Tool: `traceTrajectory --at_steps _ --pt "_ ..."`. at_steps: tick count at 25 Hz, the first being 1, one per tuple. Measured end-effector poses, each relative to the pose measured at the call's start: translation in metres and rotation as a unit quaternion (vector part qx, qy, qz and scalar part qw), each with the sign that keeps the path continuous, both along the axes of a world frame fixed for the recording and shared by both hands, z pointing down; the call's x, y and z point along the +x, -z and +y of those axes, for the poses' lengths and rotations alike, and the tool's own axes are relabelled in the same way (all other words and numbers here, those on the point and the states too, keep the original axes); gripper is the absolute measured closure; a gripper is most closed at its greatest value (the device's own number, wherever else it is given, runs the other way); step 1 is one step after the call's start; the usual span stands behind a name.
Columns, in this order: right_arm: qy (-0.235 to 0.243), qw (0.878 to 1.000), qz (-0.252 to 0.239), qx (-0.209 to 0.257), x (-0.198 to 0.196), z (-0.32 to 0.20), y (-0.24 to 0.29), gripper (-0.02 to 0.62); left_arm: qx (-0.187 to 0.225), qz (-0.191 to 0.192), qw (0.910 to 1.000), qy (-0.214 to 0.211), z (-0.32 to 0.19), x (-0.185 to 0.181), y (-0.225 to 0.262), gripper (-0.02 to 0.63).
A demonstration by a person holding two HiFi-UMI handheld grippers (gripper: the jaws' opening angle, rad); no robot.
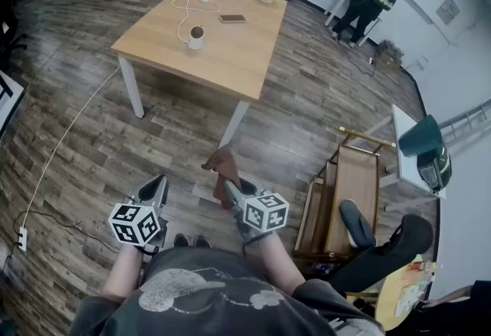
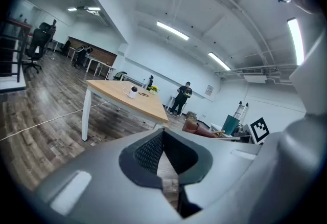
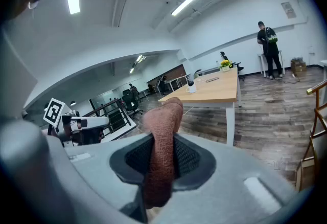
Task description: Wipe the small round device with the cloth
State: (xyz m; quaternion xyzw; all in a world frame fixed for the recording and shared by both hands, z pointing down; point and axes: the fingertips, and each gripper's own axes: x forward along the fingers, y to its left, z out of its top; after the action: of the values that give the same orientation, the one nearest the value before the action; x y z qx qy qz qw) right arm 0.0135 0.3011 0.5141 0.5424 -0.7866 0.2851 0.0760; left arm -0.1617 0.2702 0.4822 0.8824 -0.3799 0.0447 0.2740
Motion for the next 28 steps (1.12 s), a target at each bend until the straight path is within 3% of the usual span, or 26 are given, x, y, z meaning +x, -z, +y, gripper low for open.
traceTrajectory --at_steps 16,28 --pt "-0.027 0.999 0.009 -0.024 0.012 0.007 -0.010 0.523 -0.007 0.002 0.9997 -0.024 -0.005 0.014 -0.005 0.588" --pt "-0.041 0.999 -0.003 -0.017 -0.009 -0.032 -0.014 0.520 -0.010 0.003 0.9999 0.001 -0.028 -0.022 -0.011 0.588"
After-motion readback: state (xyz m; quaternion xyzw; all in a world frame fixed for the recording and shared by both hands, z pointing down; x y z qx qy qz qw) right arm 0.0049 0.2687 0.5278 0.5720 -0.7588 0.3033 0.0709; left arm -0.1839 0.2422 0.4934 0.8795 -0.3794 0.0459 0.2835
